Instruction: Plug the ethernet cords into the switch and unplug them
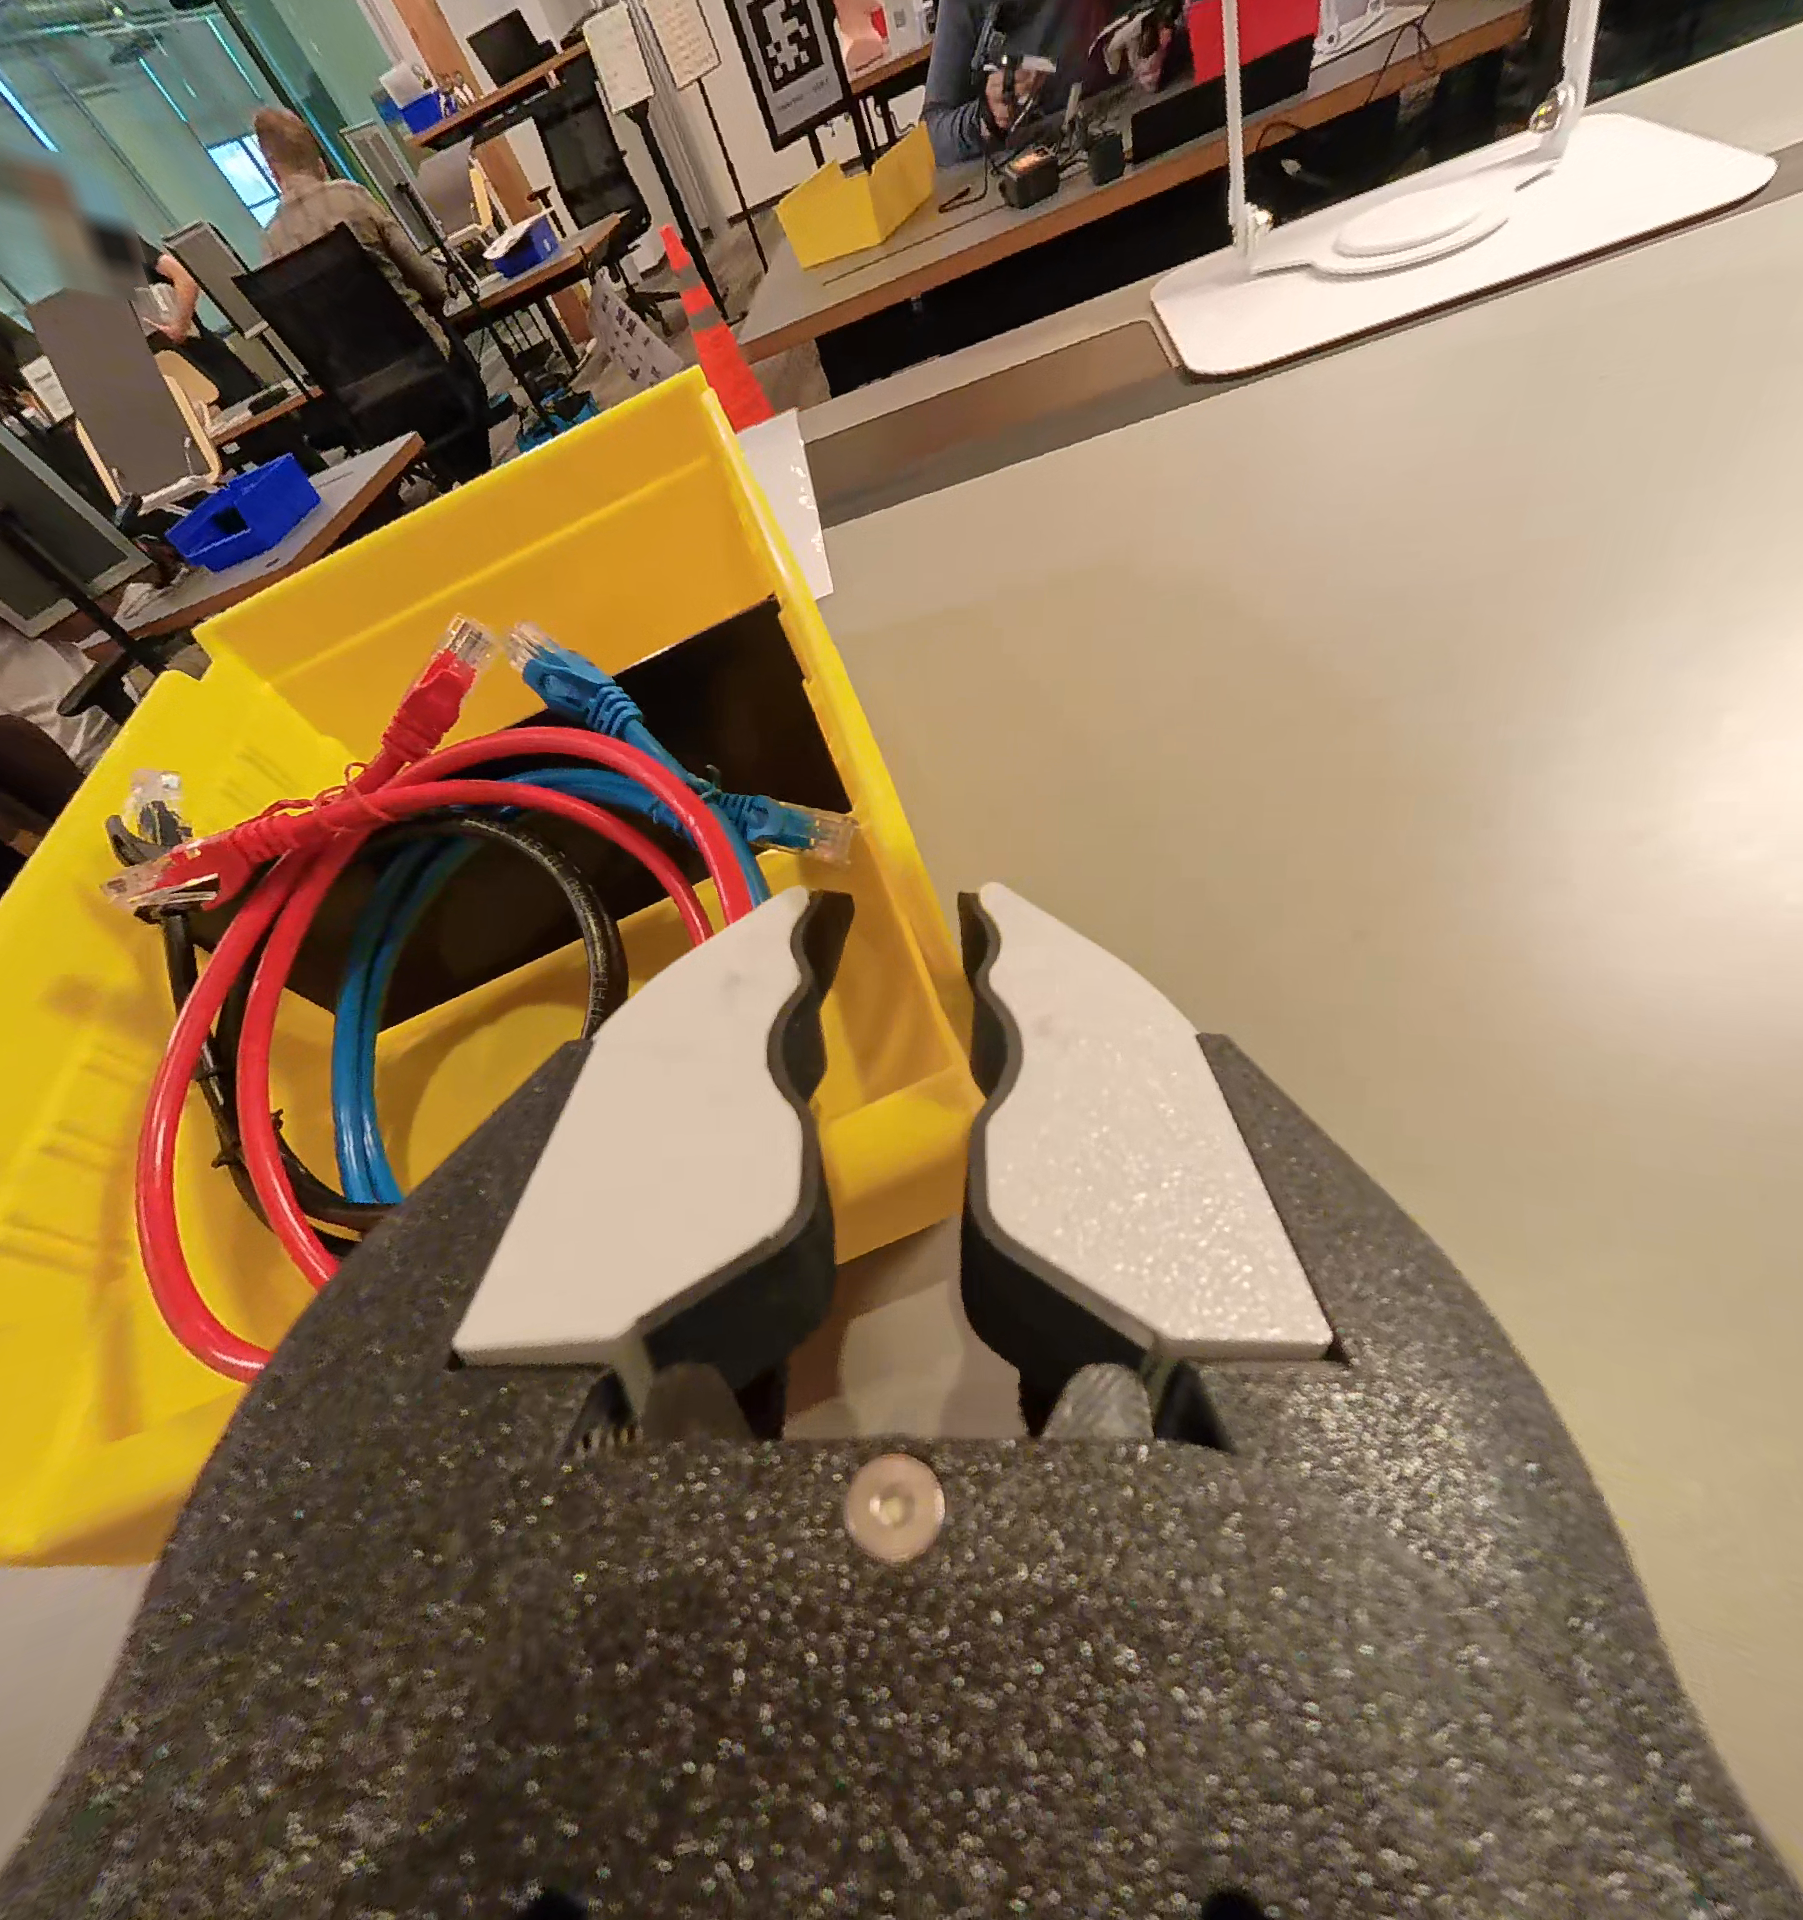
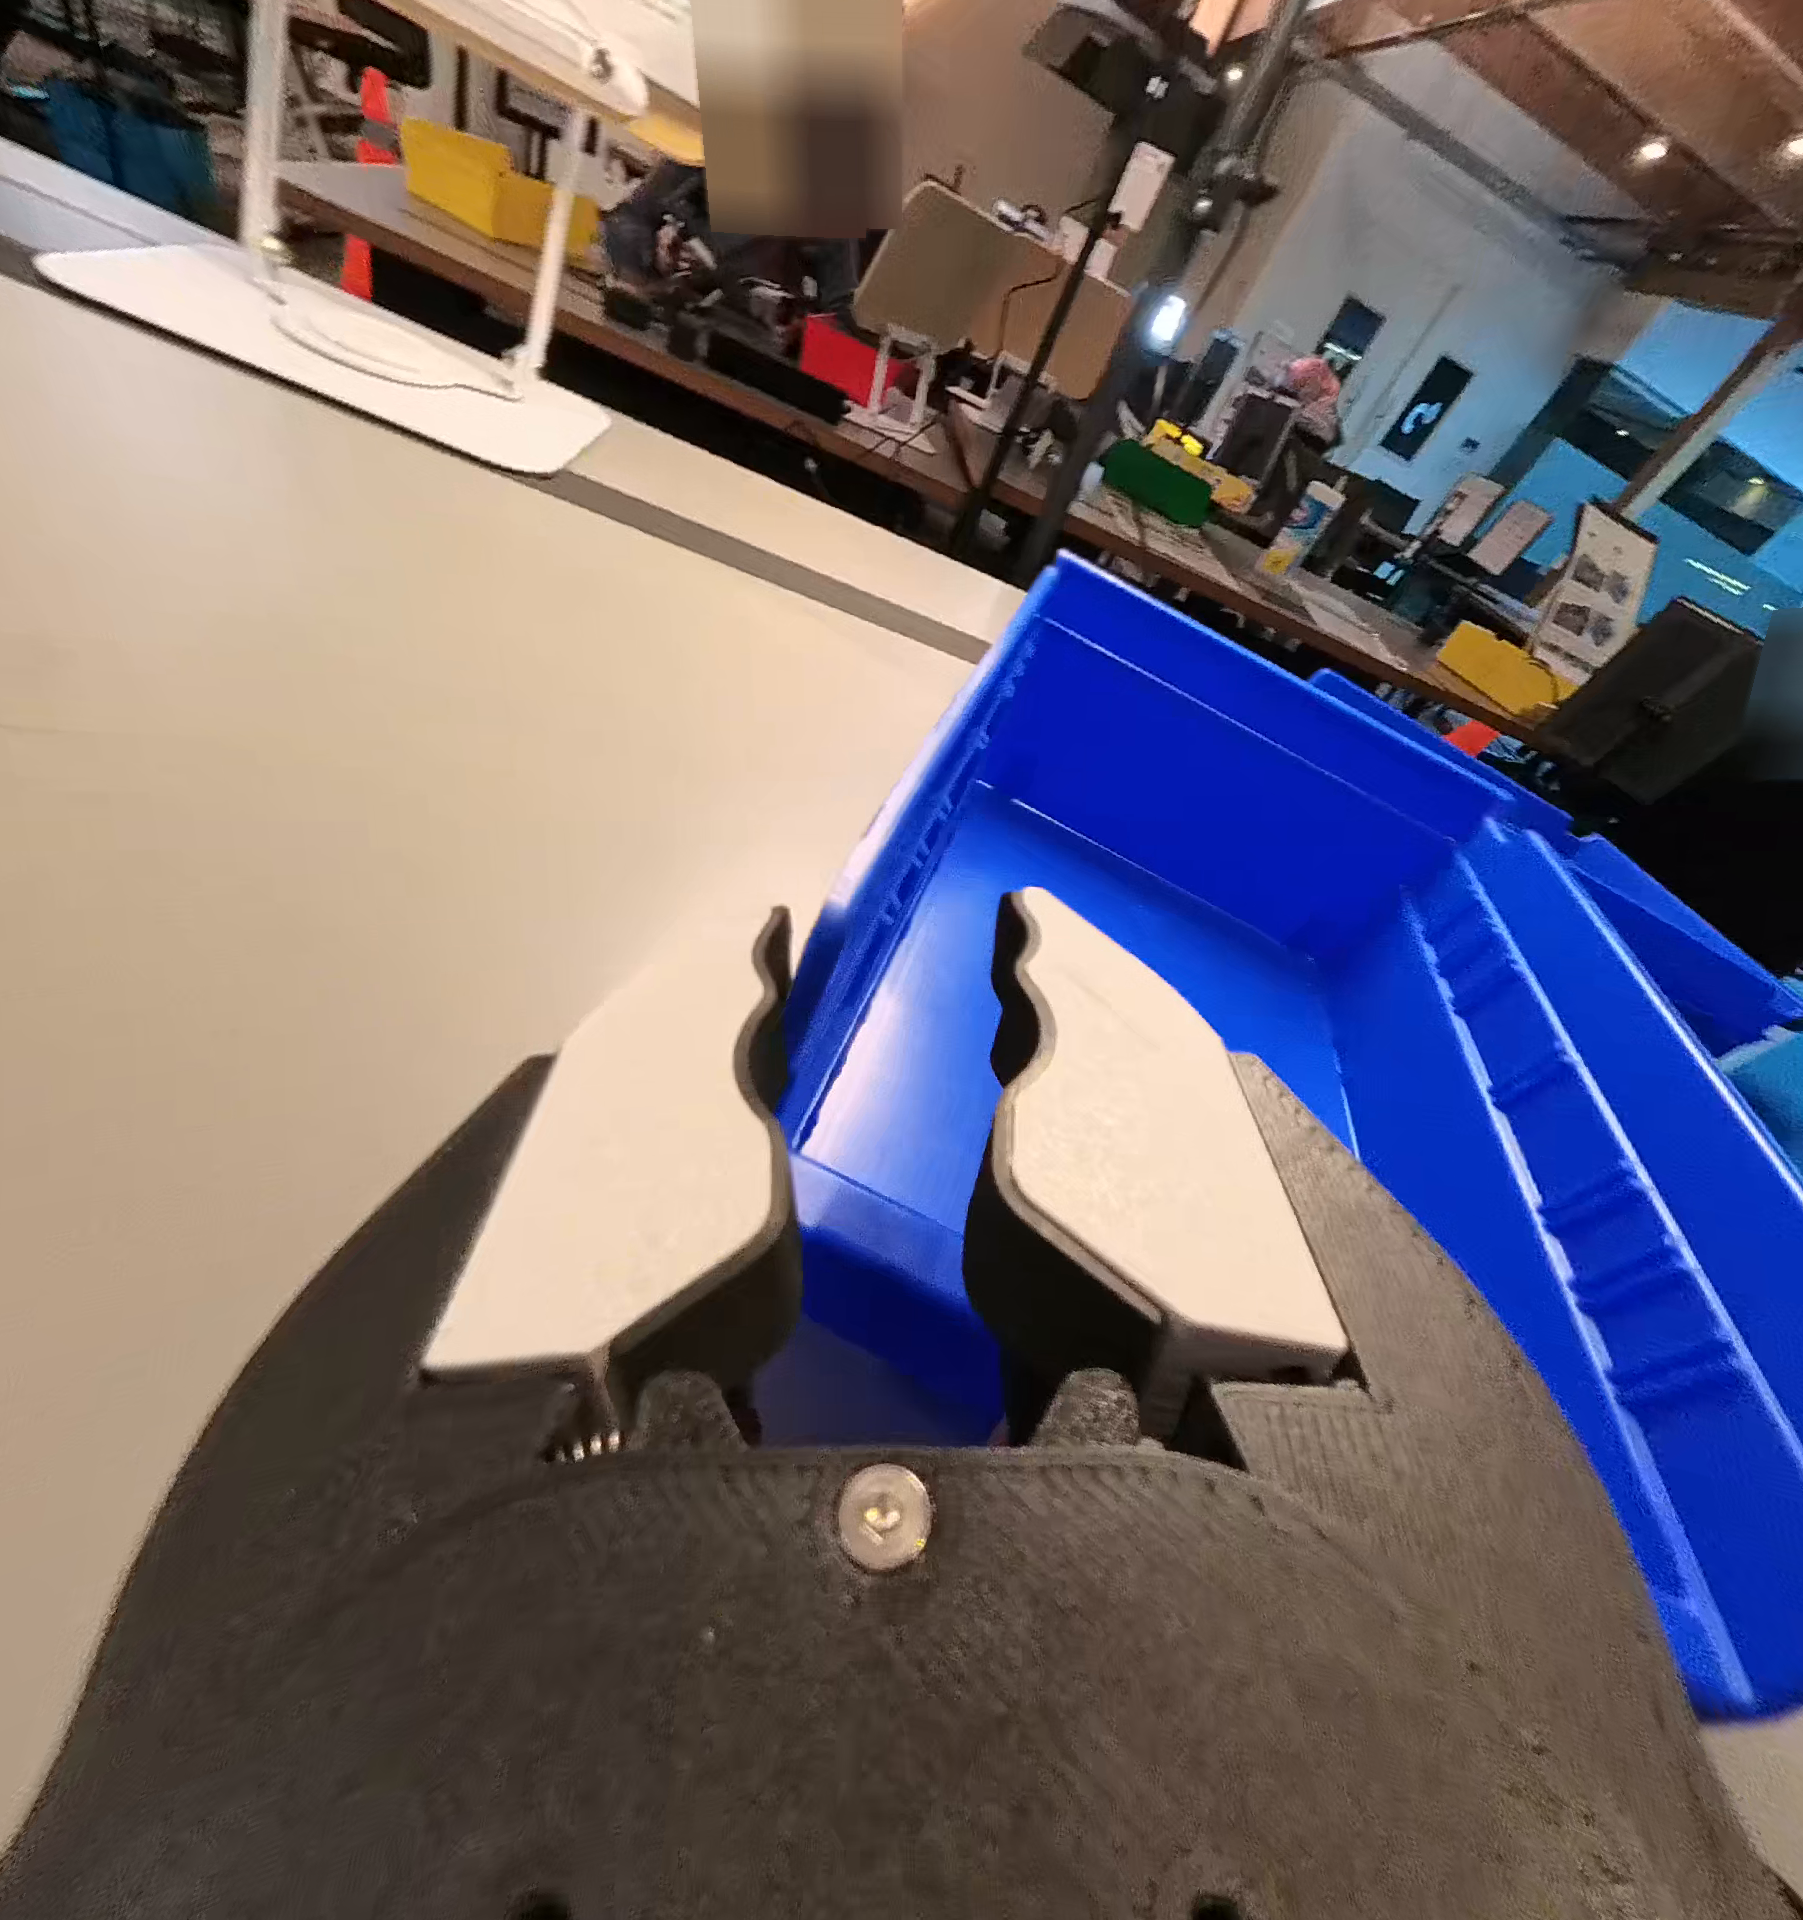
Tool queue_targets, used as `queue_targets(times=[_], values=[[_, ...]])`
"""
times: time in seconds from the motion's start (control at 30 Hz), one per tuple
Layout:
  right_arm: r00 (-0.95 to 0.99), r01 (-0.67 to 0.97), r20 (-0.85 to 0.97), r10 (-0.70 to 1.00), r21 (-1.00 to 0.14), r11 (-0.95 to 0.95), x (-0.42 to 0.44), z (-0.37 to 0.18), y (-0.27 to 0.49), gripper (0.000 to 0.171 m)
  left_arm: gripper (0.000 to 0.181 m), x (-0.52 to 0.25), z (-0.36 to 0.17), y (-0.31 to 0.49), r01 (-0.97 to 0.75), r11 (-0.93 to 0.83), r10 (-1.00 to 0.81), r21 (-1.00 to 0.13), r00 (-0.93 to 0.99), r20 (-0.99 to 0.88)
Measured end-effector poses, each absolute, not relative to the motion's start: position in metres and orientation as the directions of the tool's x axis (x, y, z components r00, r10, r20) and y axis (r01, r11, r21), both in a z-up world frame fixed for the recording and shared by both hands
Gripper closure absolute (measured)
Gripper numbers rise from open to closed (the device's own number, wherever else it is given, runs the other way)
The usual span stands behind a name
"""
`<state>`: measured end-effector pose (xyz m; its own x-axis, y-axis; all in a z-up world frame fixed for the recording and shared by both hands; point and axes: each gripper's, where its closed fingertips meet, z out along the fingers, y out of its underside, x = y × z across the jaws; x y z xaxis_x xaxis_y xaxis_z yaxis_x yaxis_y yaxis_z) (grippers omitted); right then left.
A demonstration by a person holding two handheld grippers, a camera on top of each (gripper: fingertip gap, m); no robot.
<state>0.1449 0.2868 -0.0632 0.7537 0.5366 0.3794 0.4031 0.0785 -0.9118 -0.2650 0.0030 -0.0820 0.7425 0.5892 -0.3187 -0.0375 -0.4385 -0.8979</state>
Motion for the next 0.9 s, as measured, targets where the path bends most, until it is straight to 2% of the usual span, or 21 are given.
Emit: queue_targets(times=[0.23,0.33,0.43,0.7,0.9], values=[[0.781,0.382,0.365,0.507,-0.921,0.074,0.166,-0.060,0.300,0.146,0.163,-0.270,-0.078,0.000,-0.083,-0.456,0.594,-0.886,0.714,-0.372],[0.752,0.428,0.409,0.517,-0.900,0.089,0.159,-0.064,0.298,0.147,0.162,-0.267,-0.072,0.005,-0.149,-0.472,0.572,-0.869,0.698,-0.431],[0.745,0.451,0.429,0.510,-0.888,0.088,0.158,-0.066,0.299,0.154,0.170,-0.270,-0.078,0.004,-0.156,-0.519,0.548,-0.840,0.693,-0.468],[0.770,0.404,0.370,0.521,-0.913,0.051,0.164,-0.065,0.302,0.164,0.176,-0.303,-0.079,-0.033,-0.088,-0.445,0.608,-0.891,0.702,-0.372],[0.775,0.431,0.400,0.488,-0.901,0.054,0.176,-0.065,0.308,0.166,0.174,-0.322,-0.079,-0.056,-0.052,-0.420,0.639,-0.906,0.692,-0.336]])
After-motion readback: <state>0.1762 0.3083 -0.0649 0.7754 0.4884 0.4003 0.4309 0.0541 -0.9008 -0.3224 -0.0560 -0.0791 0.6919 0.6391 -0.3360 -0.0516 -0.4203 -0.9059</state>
